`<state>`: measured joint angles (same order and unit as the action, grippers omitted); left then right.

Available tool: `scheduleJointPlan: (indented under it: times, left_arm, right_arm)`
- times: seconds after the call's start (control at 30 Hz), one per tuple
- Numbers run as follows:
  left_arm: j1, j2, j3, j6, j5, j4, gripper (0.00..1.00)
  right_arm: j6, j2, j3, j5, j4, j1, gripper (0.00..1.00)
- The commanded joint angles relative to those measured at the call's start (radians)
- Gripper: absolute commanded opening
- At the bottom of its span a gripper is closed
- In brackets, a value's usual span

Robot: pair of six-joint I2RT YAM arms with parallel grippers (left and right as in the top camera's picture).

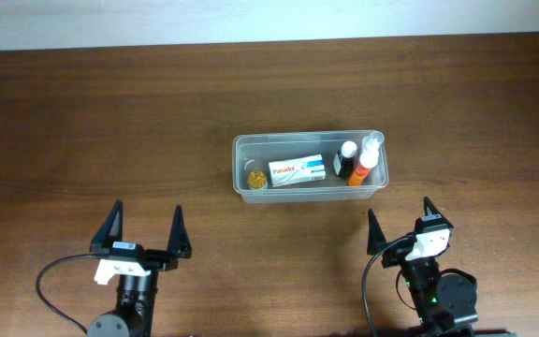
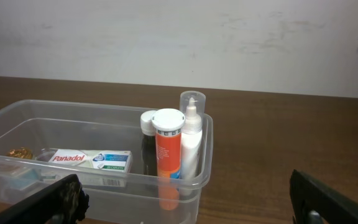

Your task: Pack container

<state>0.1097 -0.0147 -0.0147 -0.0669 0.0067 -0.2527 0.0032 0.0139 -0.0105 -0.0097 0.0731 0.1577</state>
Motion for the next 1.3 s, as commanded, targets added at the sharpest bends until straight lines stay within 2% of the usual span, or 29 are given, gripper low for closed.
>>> scheduleJointPlan:
  times: [0.0,0.43,1.27]
  left_arm:
    - [-0.002,0.01,0.006,0.016,-0.088,0.045,0.99]
    - [-0.026,0.01,0.006,0.015,-0.108,0.329,1.0]
    - [-0.026,0.01,0.006,0.015,-0.105,0.325,0.99]
  right_arm:
    - [0.0,-0.01,0.005,-0.008,0.005,0.006,0.98]
    - [0.0,-0.01,0.005,-0.008,0.005,0.006,0.98]
    - [0.0,-0.01,0.005,-0.009,0.005,0.006,0.98]
